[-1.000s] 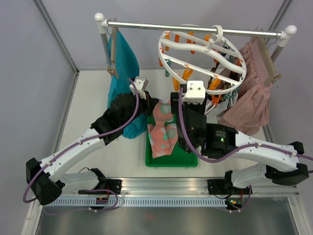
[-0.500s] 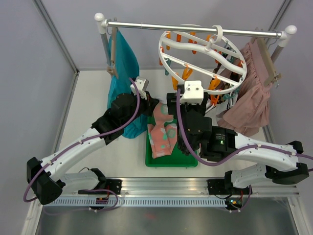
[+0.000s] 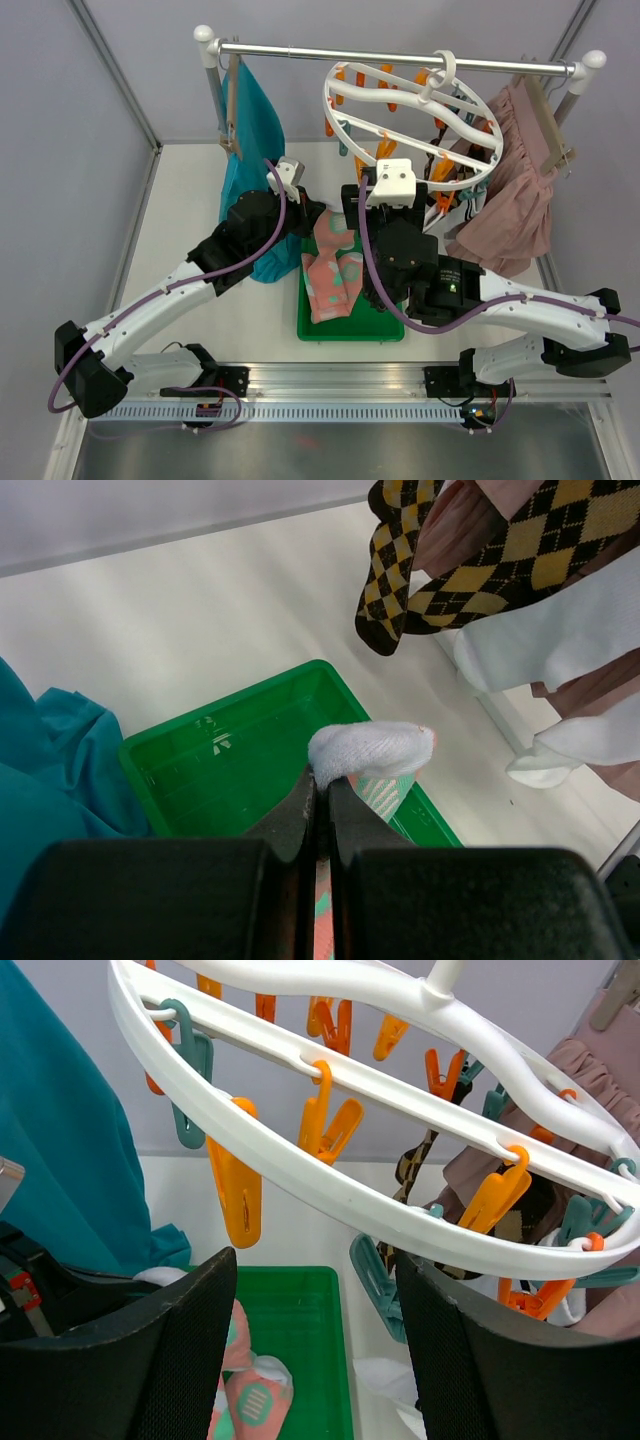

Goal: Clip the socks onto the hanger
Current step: Rotate the hanger.

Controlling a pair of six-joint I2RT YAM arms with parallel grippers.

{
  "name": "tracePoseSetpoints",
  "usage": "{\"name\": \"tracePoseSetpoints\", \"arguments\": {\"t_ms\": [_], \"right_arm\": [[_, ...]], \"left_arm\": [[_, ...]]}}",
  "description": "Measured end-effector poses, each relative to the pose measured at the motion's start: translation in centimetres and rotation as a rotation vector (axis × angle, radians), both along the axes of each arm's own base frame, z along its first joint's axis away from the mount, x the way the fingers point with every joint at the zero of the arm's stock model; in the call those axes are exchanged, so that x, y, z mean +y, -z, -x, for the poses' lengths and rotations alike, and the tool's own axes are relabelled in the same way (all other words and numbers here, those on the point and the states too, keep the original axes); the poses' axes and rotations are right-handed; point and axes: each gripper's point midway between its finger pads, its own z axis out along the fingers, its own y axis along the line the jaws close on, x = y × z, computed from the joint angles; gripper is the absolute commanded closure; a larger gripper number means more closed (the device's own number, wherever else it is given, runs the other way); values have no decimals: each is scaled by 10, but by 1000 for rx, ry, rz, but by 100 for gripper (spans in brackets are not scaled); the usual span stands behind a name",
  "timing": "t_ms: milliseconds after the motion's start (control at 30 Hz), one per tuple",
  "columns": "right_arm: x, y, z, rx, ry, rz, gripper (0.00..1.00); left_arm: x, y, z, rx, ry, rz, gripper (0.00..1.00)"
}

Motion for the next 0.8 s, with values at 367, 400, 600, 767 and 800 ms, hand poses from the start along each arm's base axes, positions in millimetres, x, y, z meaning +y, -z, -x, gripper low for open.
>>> {"name": "tracePoseSetpoints", "arguments": {"t_ms": [367,400,600,767,800], "right_arm": [[-2,4,-6,4,26,43,34],[-2,5,-7,5,26,49,35],[1,21,-7,11,26,108,37],[-1,27,-7,11,26,122,37],[-1,27,-7,10,26,120,37]], "left_arm": [[0,0,0,0,0,0,98],[0,0,0,0,0,0,98],[0,0,0,0,0,0,98],[0,0,0,0,0,0,98],[0,0,0,0,0,0,98]]}}
